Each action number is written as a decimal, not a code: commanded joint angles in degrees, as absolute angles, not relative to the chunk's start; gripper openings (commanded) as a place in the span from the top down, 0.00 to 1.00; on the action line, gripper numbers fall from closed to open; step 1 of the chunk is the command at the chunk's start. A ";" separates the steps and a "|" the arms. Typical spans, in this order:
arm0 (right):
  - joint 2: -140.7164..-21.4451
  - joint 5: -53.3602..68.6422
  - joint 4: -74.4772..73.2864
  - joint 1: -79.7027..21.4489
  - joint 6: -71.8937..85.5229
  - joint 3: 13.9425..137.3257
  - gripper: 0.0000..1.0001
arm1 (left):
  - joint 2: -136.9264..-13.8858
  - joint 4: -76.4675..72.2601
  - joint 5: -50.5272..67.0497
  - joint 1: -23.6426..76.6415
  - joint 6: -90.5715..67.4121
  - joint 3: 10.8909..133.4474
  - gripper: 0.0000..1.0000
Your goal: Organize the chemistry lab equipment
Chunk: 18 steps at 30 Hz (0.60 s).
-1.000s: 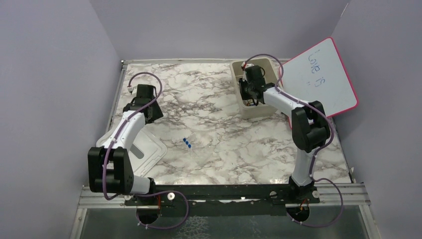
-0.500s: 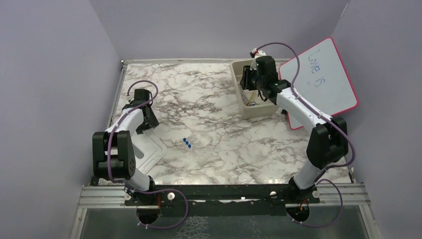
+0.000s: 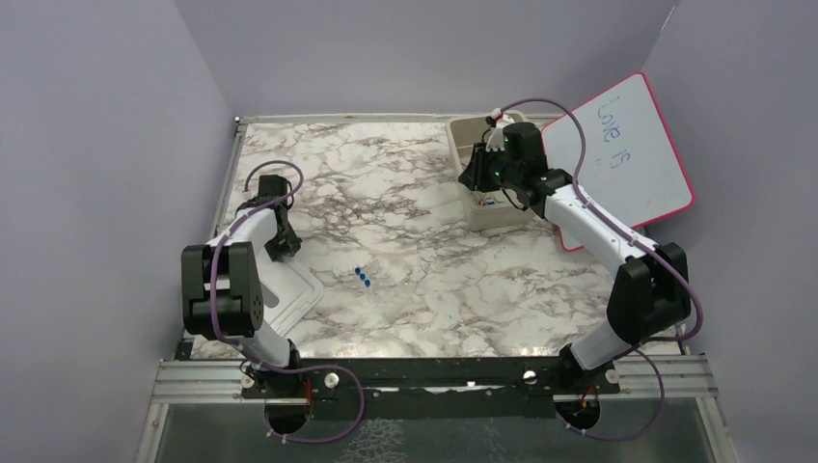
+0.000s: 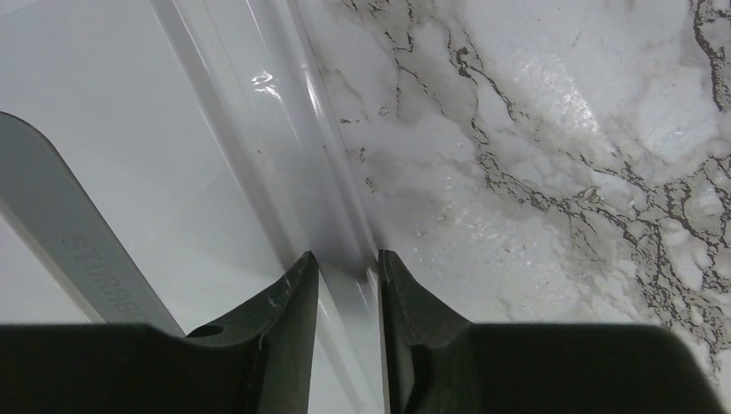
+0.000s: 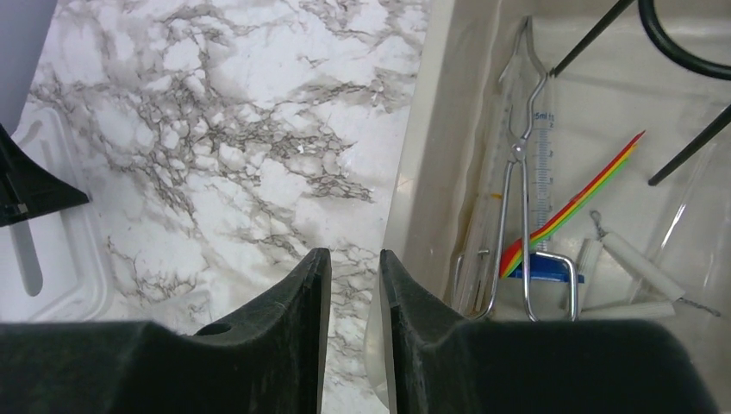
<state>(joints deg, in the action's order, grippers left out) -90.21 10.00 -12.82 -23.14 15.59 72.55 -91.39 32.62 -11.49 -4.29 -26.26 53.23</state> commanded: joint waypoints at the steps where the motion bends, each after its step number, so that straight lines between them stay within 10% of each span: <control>1: -86.95 13.53 -10.49 -23.12 16.72 70.86 0.69 | -93.21 31.70 -7.04 -4.68 -26.24 53.75 0.74; 18: -88.99 30.95 -1.11 -24.32 22.01 67.72 0.63 | -85.70 27.64 8.23 -4.59 -25.83 62.91 0.91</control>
